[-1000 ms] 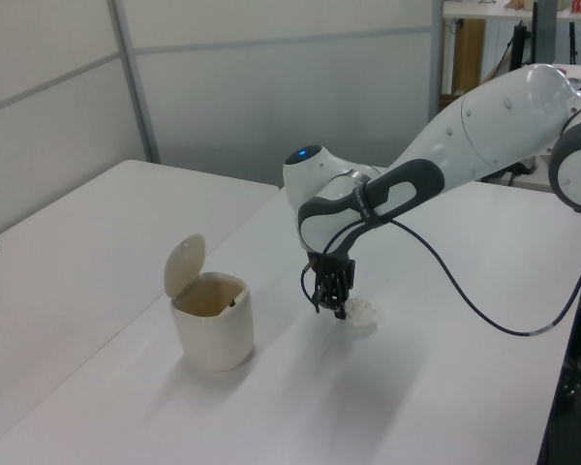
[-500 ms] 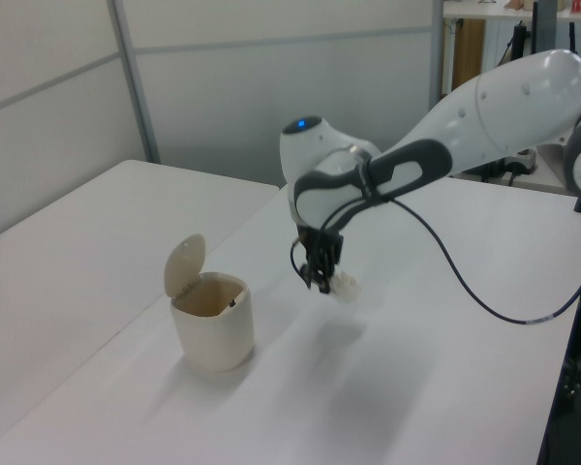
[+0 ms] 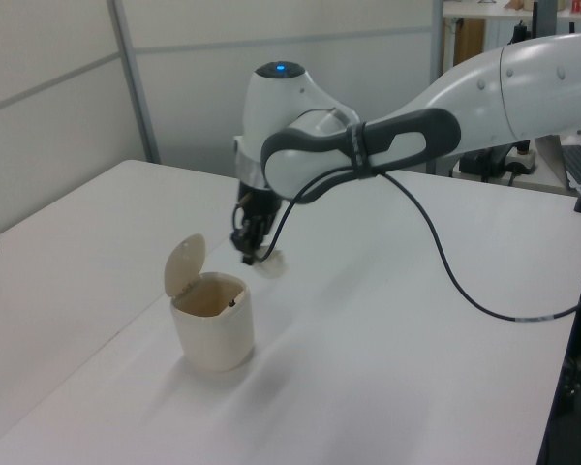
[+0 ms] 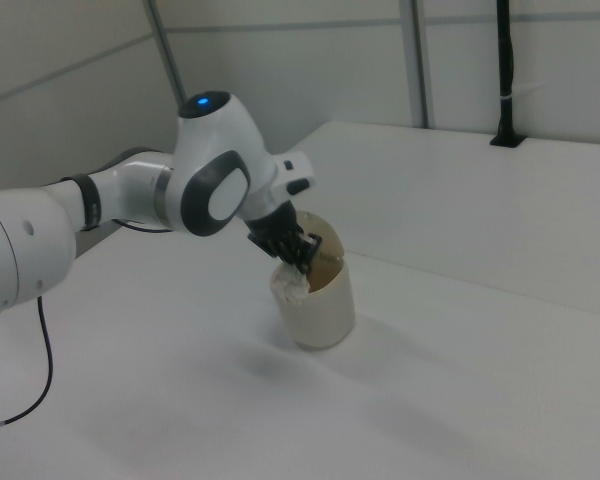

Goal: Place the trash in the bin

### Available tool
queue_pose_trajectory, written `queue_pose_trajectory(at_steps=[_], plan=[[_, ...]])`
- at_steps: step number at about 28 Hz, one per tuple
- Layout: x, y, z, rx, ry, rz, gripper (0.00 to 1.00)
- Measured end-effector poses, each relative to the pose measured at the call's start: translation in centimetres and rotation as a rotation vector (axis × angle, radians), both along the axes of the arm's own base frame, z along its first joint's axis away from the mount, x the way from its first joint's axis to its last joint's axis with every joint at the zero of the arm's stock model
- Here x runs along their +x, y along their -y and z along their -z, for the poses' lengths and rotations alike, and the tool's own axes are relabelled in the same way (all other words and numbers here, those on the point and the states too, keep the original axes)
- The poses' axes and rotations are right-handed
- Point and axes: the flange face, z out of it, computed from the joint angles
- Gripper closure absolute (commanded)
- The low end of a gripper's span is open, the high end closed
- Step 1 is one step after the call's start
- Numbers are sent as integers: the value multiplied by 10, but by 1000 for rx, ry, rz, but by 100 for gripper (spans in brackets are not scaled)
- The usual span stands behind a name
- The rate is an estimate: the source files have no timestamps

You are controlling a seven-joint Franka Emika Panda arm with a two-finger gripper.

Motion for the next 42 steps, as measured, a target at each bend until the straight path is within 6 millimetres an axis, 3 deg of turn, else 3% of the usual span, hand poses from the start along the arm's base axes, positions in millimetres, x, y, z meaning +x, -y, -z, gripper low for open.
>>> queue_pose_trajectory(at_steps=[3,7,11,13,15,16,17,18,27,34,39,42], plan=[[7,-26,0,14,83,-24,84],[16,-45,4,36,175,-26,83],[22,-50,6,47,240,-28,80],[24,-49,6,50,261,-27,68],[26,-48,7,51,277,-25,65],[27,-48,8,51,278,-25,58],[27,-48,9,51,278,-24,43],[27,-47,10,51,278,-24,0],[28,-45,21,45,246,-21,0],[11,-33,22,15,42,-4,0],[-22,-21,0,-11,-172,10,0],[-47,-10,-29,-19,-255,25,0]])
